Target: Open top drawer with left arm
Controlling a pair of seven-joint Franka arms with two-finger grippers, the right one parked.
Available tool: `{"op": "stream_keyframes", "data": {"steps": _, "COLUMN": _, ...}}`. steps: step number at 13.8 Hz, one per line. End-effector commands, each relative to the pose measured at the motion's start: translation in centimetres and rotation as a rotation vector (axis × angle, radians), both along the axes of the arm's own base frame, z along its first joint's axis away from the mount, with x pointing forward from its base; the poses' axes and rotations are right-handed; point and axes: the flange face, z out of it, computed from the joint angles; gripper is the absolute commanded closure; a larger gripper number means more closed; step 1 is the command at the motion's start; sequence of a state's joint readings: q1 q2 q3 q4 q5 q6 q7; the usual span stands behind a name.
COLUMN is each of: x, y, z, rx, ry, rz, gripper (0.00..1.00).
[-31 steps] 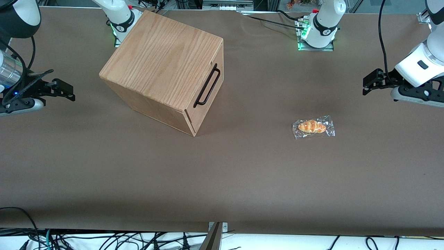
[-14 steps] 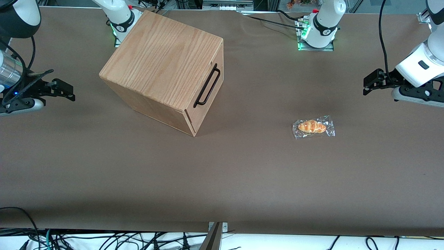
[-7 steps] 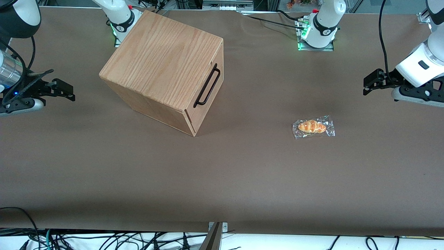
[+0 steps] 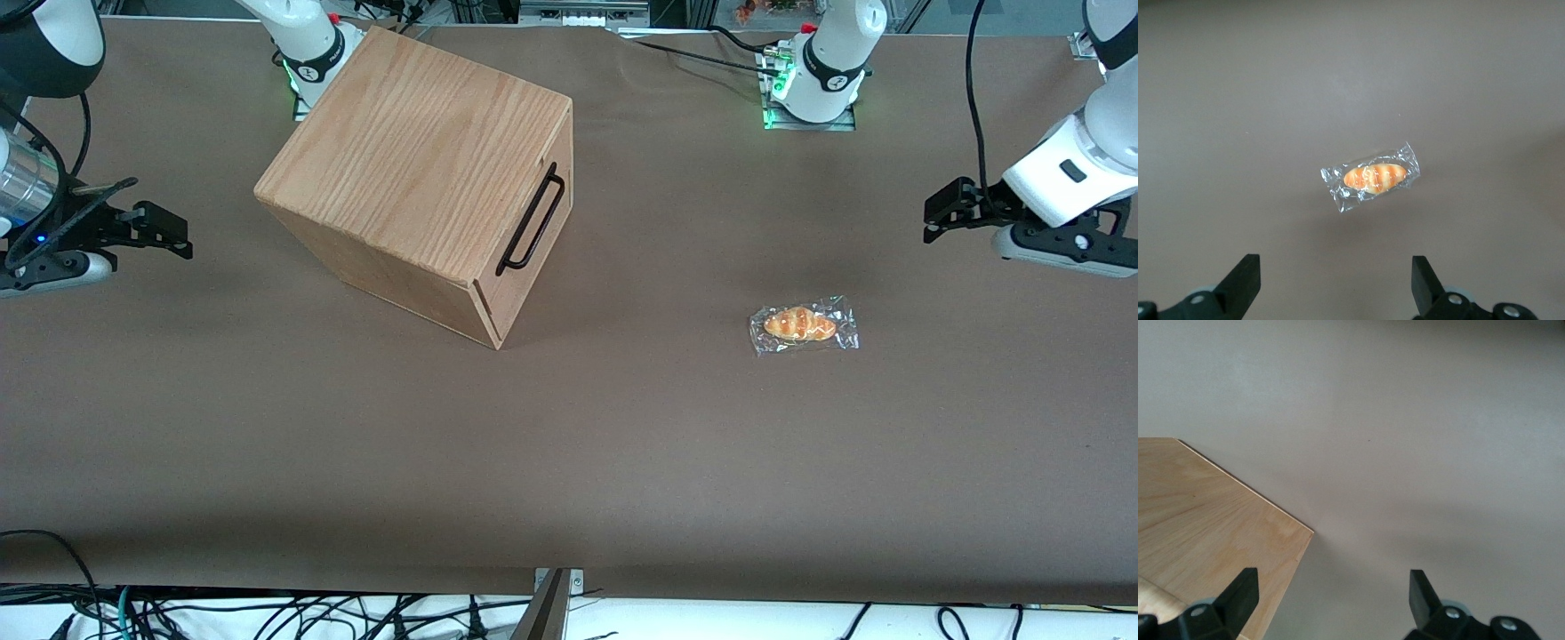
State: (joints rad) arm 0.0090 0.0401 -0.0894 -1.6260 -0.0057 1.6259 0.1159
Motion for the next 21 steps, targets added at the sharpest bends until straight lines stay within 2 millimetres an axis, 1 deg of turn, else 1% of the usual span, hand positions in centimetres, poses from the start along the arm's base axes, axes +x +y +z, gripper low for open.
{"op": "stream_keyframes", "data": {"steps": 1, "x": 1.0, "y": -1.3, "z": -3.9, "rx": -0.134, "ry": 0.112, "rz": 0.016, "gripper": 0.0}}
{"op": "stream_keyframes", "data": {"steps": 2, "x": 1.6, "y": -1.9, "z": -6.4, "rx": -0.233, "ry": 0.193, "rz": 0.039, "gripper": 0.0}}
{"op": "stream_keyframes", "data": {"steps": 3, "x": 1.6, "y": -3.3, "z": -7.4, "rx": -0.256, "ry": 0.224, "rz": 0.021, "gripper": 0.0}}
{"op": "stream_keyframes", "data": {"steps": 5, "x": 1.8, "y": -7.8, "z": -10.2, "rx": -0.265, "ry": 0.283, "rz": -0.038, "gripper": 0.0}}
{"op": "stream_keyframes", "data": {"steps": 6, "x": 1.7, "y": -10.7, "z": -12.1, "rx": -0.269, "ry": 0.313, "rz": -0.079, "gripper": 0.0}}
{"op": "stream_keyframes", "data": {"steps": 7, "x": 1.8, "y": -13.2, "z": -13.4, "rx": -0.293, "ry": 0.331, "rz": -0.106, "gripper": 0.0}}
{"op": "stream_keyframes", "data": {"steps": 8, "x": 1.6, "y": -16.4, "z": -14.5, "rx": -0.321, "ry": 0.334, "rz": -0.132, "gripper": 0.0}}
{"op": "stream_keyframes", "data": {"steps": 10, "x": 0.4, "y": -22.6, "z": -15.0, "rx": -0.365, "ry": 0.299, "rz": -0.188, "gripper": 0.0}}
{"op": "stream_keyframes", "data": {"steps": 13, "x": -0.7, "y": -29.0, "z": -16.0, "rx": -0.454, "ry": 0.276, "rz": -0.171, "gripper": 0.0}}
{"op": "stream_keyframes", "data": {"steps": 14, "x": -1.4, "y": -31.5, "z": -16.4, "rx": -0.485, "ry": 0.27, "rz": -0.183, "gripper": 0.0}}
{"op": "stream_keyframes", "data": {"steps": 15, "x": -1.8, "y": -33.4, "z": -16.6, "rx": -0.508, "ry": 0.258, "rz": -0.172, "gripper": 0.0}}
{"op": "stream_keyframes", "data": {"steps": 18, "x": -2.8, "y": -37.9, "z": -18.1, "rx": -0.511, "ry": 0.237, "rz": -0.133, "gripper": 0.0}}
{"op": "stream_keyframes", "data": {"steps": 19, "x": -3.2, "y": -39.0, "z": -18.8, "rx": -0.508, "ry": 0.243, "rz": -0.13, "gripper": 0.0}}
{"op": "stream_keyframes", "data": {"steps": 21, "x": -3.8, "y": -40.3, "z": -19.4, "rx": -0.519, "ry": 0.268, "rz": -0.11, "gripper": 0.0}}
